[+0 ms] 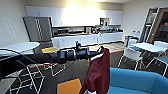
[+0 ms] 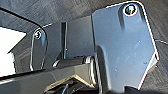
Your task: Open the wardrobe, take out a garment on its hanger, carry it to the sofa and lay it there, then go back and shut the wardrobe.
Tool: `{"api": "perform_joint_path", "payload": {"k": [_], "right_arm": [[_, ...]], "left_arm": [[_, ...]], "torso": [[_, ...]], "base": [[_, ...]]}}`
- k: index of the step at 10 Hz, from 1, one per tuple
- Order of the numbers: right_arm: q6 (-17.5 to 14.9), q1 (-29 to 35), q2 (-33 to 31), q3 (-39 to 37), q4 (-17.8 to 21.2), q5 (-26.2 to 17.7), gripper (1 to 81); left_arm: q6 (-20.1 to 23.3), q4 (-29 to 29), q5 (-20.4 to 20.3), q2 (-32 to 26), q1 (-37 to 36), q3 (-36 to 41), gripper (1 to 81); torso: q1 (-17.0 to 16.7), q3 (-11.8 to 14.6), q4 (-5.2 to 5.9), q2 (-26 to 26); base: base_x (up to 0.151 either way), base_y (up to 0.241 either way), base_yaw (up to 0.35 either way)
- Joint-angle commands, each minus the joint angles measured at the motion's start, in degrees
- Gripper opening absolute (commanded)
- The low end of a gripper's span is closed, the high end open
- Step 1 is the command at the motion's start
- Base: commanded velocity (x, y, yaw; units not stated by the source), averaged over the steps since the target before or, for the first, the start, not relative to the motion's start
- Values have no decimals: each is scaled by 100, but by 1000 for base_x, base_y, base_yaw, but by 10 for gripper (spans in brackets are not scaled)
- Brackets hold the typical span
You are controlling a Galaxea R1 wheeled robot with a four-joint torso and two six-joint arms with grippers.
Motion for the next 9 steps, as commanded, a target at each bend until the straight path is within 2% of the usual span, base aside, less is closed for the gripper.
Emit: {"api": "perform_joint_path", "payload": {"k": [1,9], "right_arm": [[-17,238,44,38,-42,-287,811],[-17,221,44,38,-33,-287,811]], "left_arm": [[86,113,-482,-58,-1090,33,10],[86,113,-518,-103,-1046,42,10]], "torso": [[3,0,0,0],[3,0,0,0]], "base": [[0,0,-280],[0,0,-280]]}}
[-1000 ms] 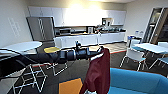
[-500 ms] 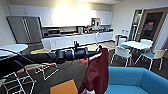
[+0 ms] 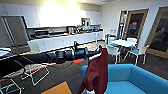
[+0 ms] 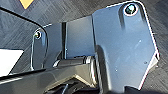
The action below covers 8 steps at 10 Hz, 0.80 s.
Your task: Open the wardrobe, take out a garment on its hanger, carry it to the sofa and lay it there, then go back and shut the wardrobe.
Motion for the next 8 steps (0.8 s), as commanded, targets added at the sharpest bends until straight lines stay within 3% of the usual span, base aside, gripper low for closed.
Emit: {"api": "perform_joint_path", "payload": {"k": [1,8], "right_arm": [[-17,222,33,38,-33,-285,811],[-17,222,33,38,-33,-285,811]], "left_arm": [[84,98,-526,8,-1019,55,10],[101,213,-474,62,-773,125,10]], "torso": [[3,0,0,0],[3,0,0,0]], "base": [[0,0,-280],[0,0,-280]]}}
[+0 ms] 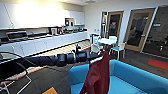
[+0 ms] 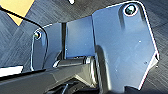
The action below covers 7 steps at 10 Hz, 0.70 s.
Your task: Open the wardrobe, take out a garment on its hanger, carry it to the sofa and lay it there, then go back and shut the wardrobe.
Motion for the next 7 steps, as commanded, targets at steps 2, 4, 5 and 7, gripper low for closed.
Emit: {"api": "perform_joint_path", "payload": {"k": [2,4,5,7], "right_arm": [[-17,222,35,40,-33,-283,811],[-17,222,35,40,-33,-283,811],[-17,222,35,40,-33,-283,811],[-17,223,35,40,-33,-283,811]], "left_arm": [[80,138,-509,-124,-1055,94,10],[80,146,-491,-169,-1055,95,10],[80,147,-491,-169,-1046,77,10],[80,138,-491,-169,-1055,59,10]], "torso": [[3,0,0,0],[3,0,0,0],[3,0,0,0],[3,0,0,0]], "base": [[0,0,-280],[0,0,-280],[0,0,-280],[0,0,-280]]}}
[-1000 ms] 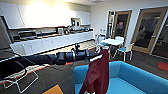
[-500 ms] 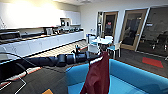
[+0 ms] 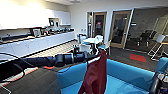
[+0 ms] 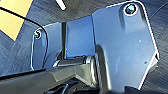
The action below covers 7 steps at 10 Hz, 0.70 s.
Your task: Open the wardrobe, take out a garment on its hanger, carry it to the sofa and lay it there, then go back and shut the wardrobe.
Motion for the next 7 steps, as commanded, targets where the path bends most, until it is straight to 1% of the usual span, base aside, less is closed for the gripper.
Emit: {"api": "perform_joint_path", "payload": {"k": [1,7], "right_arm": [[-15,231,33,38,-42,-285,811],[-15,223,33,38,-42,-285,811]], "left_arm": [[72,121,-479,24,-1092,51,10],[63,121,-470,42,-1092,77,10]], "torso": [[3,0,0,0],[3,0,0,-2]], "base": [[0,0,-280],[0,0,-283]]}}
